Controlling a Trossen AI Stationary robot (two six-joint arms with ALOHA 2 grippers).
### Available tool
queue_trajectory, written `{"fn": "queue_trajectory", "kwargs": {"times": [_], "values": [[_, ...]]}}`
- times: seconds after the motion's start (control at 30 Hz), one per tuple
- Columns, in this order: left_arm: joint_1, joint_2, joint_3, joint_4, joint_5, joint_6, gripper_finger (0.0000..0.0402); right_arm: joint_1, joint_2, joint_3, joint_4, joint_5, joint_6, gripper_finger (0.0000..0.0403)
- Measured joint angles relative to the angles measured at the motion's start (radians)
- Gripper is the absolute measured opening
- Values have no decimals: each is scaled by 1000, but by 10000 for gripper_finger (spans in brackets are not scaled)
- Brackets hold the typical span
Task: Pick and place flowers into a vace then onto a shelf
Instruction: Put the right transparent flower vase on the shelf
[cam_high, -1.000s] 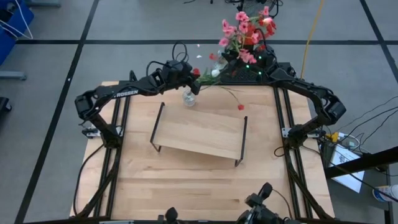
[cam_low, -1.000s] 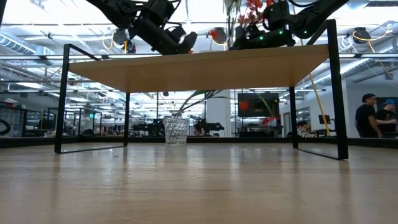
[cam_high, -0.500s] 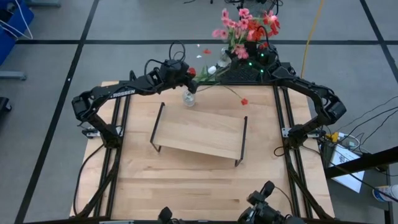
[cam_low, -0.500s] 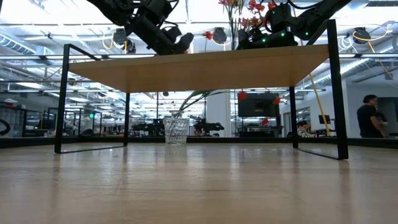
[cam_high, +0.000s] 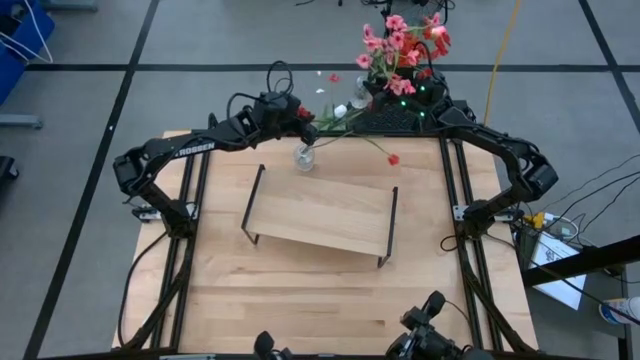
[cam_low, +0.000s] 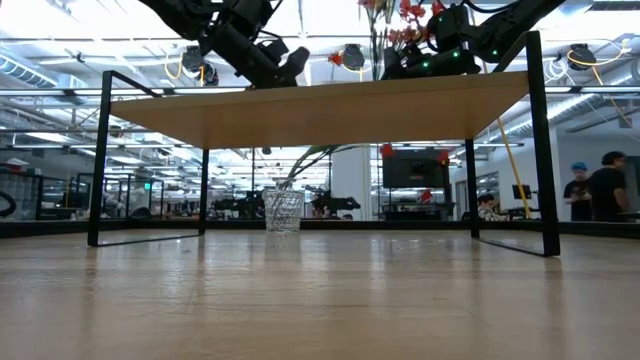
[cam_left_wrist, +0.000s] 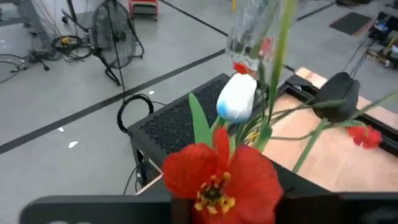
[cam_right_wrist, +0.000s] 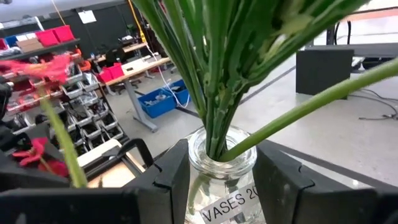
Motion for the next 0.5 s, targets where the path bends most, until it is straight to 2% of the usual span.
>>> {"fn": "queue_trajectory", "kwargs": {"times": [0.1, 0.3, 0.4, 0.5], "values": [[1, -4, 0, -7, 1, 3, 124, 0, 0, 0, -4, 0, -1, 131], [-6, -7, 0, -7, -112, 6, 224, 0, -6, 0, -9, 0, -1, 131], [-6, -7, 0, -8, -116, 52, 267, 0, -11, 0, -8, -1, -2, 131], [-6, -10, 0, -9, -79, 56, 300, -7, -22, 0, -30, -1, -6, 131]]}}
